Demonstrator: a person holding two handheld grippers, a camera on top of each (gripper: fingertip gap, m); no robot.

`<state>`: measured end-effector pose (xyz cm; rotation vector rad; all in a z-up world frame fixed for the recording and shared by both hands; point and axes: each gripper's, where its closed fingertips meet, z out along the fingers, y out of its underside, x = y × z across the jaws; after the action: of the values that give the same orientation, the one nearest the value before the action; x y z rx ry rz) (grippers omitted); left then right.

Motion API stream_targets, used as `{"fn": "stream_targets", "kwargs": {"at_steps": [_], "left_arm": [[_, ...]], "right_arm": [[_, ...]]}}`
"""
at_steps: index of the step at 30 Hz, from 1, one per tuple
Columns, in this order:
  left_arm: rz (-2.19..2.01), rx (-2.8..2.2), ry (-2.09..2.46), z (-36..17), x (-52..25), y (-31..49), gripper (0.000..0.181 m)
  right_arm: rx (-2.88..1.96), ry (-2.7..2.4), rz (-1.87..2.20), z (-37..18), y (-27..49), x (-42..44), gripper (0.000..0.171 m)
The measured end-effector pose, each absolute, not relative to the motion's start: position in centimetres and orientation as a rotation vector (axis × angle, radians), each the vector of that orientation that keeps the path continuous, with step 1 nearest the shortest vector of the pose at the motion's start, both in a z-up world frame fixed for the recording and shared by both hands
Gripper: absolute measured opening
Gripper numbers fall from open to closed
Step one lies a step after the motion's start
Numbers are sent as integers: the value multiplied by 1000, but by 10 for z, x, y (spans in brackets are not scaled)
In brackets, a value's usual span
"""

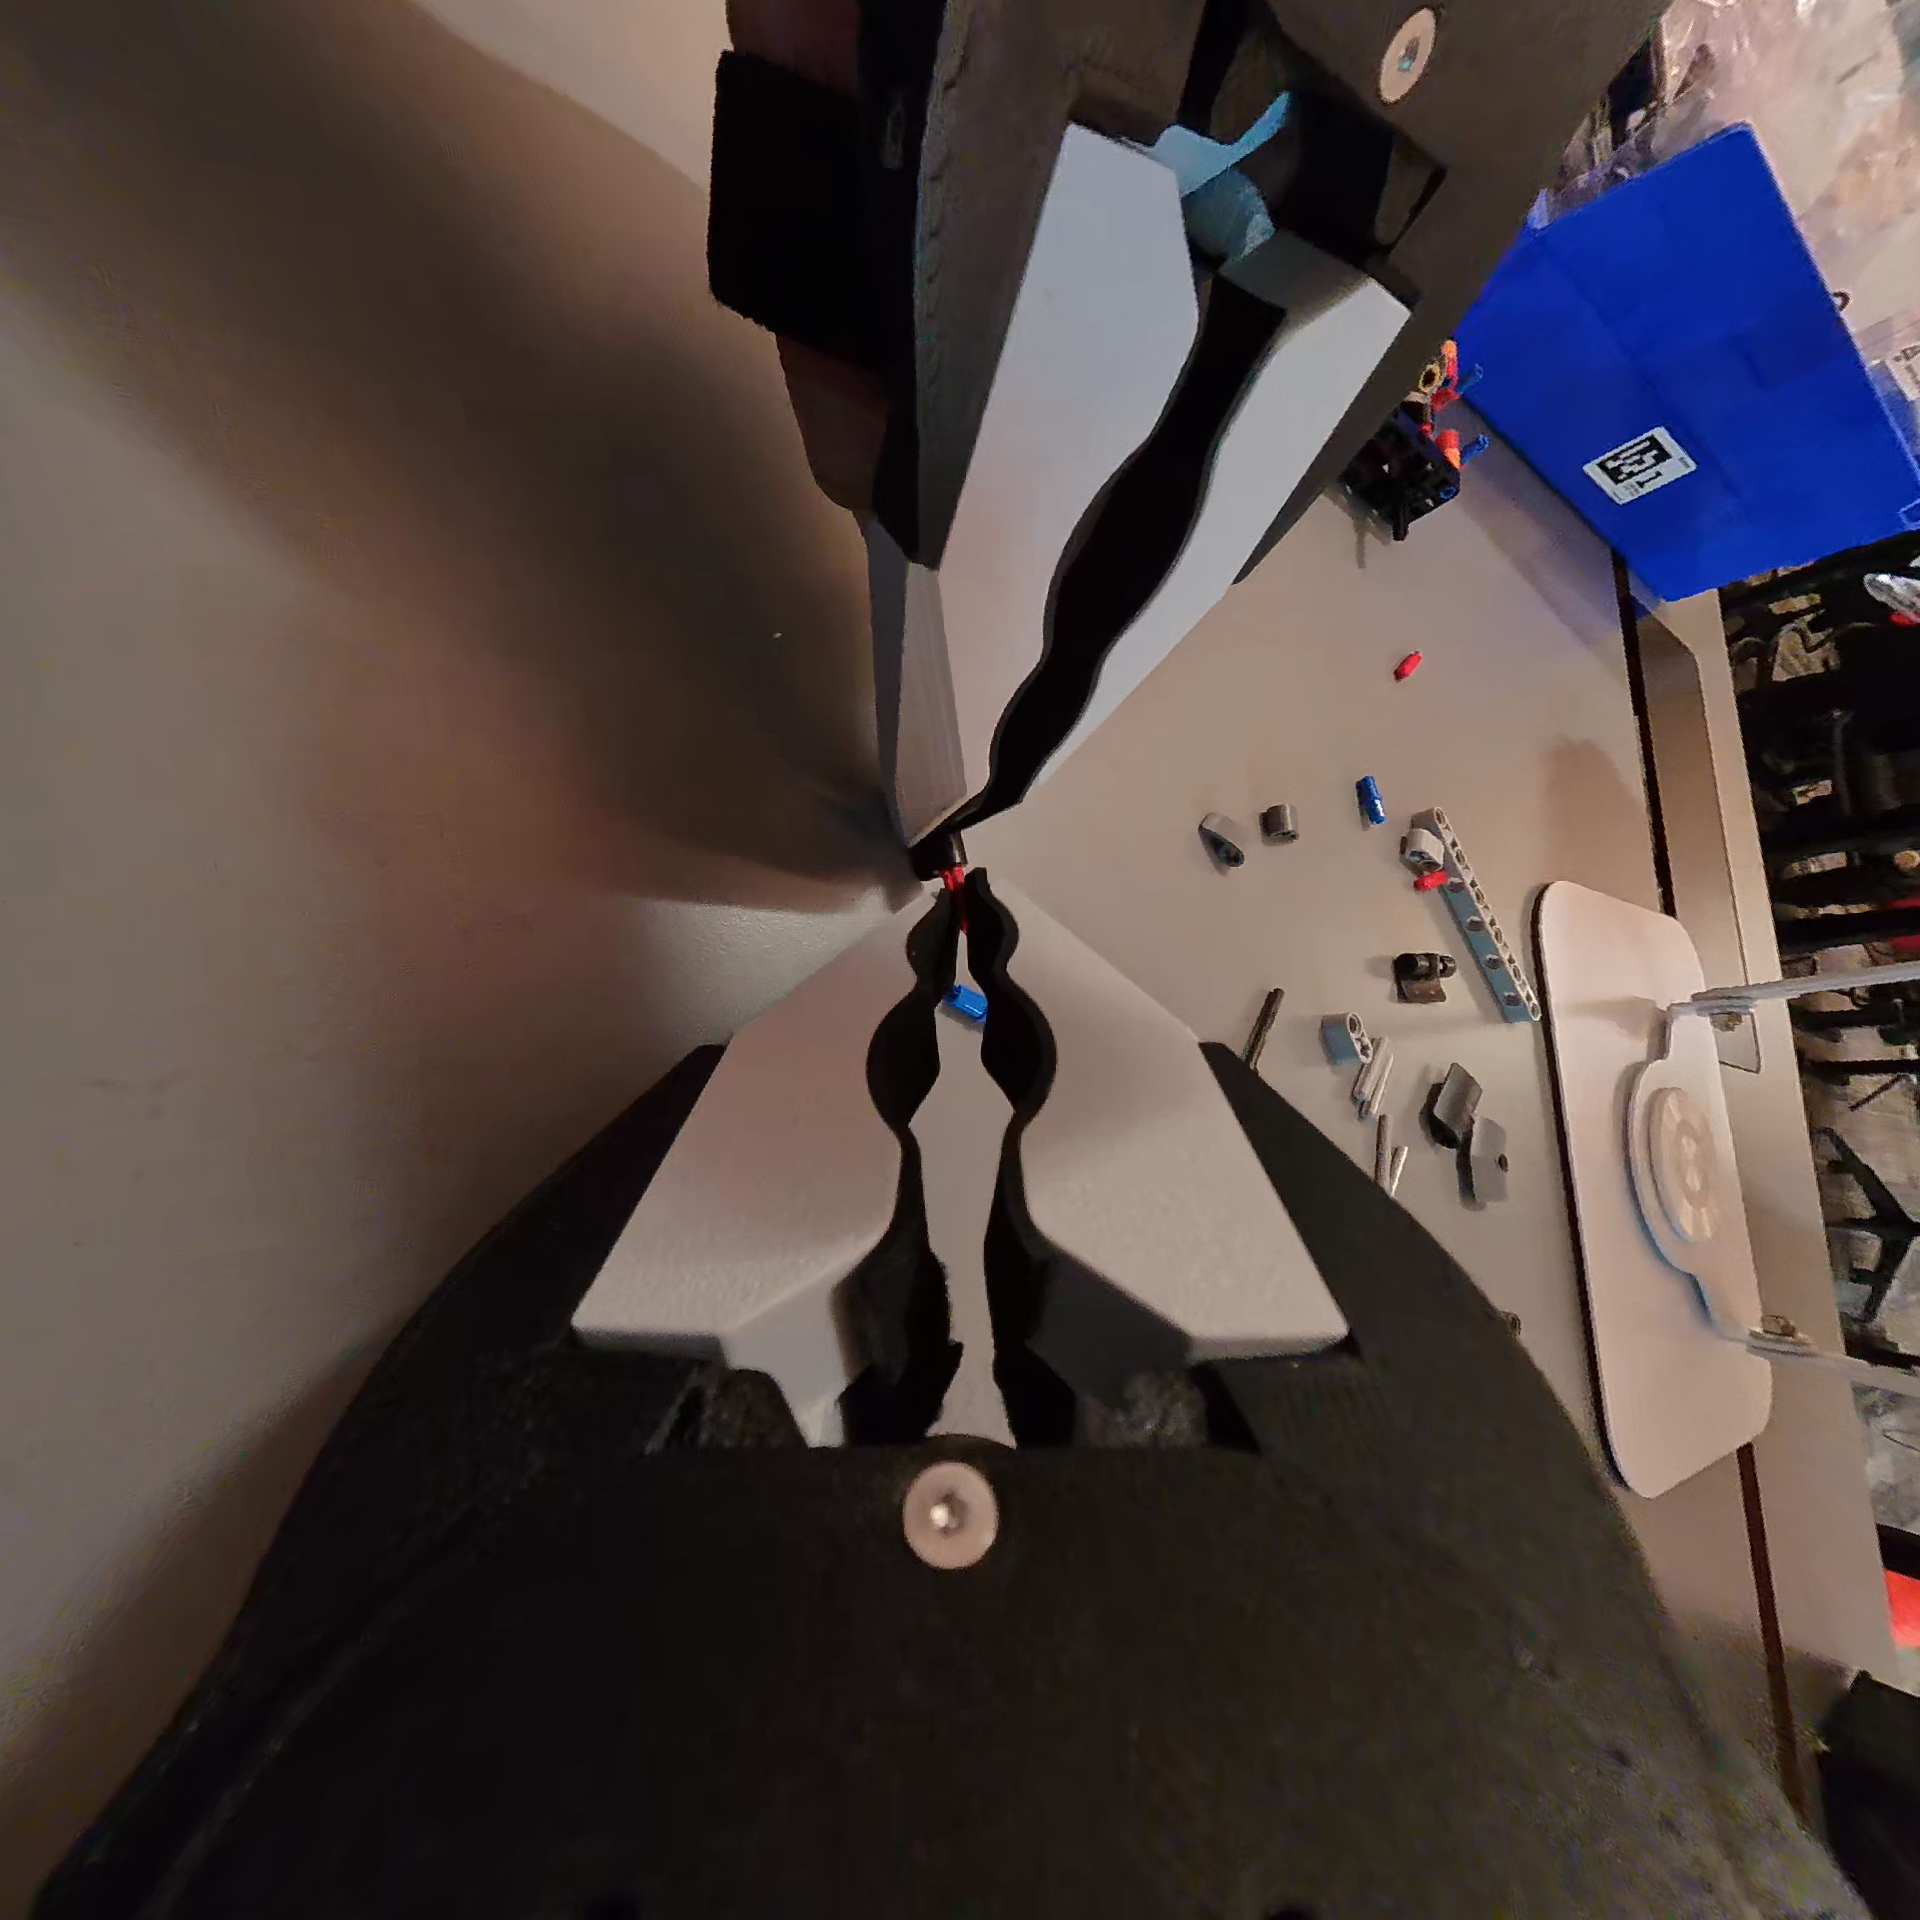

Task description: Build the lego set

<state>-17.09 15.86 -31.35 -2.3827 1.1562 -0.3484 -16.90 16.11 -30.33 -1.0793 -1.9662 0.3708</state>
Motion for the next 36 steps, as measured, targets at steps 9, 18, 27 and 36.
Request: {"fn": "stream_targets", "kwargs": {"at_steps": [9, 18, 27, 36], "left_arm": [[-323, -2355, 1174, -314, -169, 161, 5], [-353, -2331, 1137, -311, -169, 159, 5], [-394, -2320, 1100, -312, -166, 159, 5], [-359, -2292, 1129, -313, -166, 157, 5]], "right_arm": [[-1163, -1970, 537, -303, 158, -172, 0], [-1329, -1947, 731, -295, 167, -154, 19], [-1417, -1921, 797, -304, 169, -158, 4], [-1409, -1917, 853, -305, 166, -156, 0]]}}
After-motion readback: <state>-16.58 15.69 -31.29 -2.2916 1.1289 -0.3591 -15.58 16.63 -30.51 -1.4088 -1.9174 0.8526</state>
